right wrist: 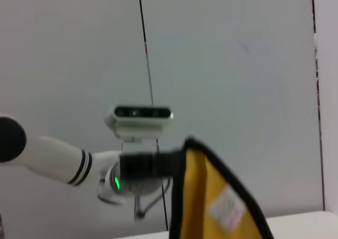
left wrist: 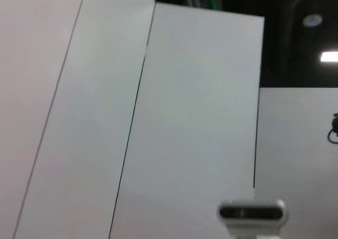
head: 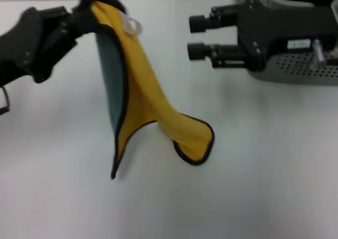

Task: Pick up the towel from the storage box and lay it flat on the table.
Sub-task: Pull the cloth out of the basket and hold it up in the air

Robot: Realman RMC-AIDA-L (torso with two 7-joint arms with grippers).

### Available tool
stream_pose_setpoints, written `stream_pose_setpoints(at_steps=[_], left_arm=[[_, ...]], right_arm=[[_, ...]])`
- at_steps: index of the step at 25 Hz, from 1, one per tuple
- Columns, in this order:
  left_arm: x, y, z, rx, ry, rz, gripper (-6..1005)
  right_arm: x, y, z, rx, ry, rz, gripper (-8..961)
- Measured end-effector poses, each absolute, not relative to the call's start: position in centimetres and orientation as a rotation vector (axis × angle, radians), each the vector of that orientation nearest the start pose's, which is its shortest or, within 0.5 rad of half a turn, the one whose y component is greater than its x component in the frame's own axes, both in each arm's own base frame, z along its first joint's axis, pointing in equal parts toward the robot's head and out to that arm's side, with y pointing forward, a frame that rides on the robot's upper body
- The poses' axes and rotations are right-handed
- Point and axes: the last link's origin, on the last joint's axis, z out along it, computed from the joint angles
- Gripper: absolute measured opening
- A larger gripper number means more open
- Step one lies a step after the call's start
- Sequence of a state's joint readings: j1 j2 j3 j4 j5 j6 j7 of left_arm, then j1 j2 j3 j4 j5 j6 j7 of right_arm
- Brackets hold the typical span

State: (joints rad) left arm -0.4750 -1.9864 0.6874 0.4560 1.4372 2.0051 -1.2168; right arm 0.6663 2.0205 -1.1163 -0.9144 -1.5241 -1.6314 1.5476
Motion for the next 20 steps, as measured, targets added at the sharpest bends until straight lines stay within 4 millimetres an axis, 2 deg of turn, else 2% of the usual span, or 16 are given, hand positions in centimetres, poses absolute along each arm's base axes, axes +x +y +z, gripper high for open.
stream_pose_setpoints(at_steps=[6,12,16,20], left_arm=[[-23.6,28.5,8.6,-2.482,-0.148,-1.508,27],[-23.0,28.4,9.1,-2.555,-0.046,-1.431,26],[-22.4,28.3,9.1,-2.627,0.022,-1.383,25],[-21.5,28.2,8.8,-2.677,0.086,-1.383,24]], right_arm=[[13.9,34.6,2.9,-2.915,0.07,1.015,505],[14.8,34.3,2.9,-2.898,0.079,1.018,739],[14.9,34.5,3.0,-2.865,0.079,1.02,704],[15.0,36.2,3.0,-2.753,0.11,0.992,668]])
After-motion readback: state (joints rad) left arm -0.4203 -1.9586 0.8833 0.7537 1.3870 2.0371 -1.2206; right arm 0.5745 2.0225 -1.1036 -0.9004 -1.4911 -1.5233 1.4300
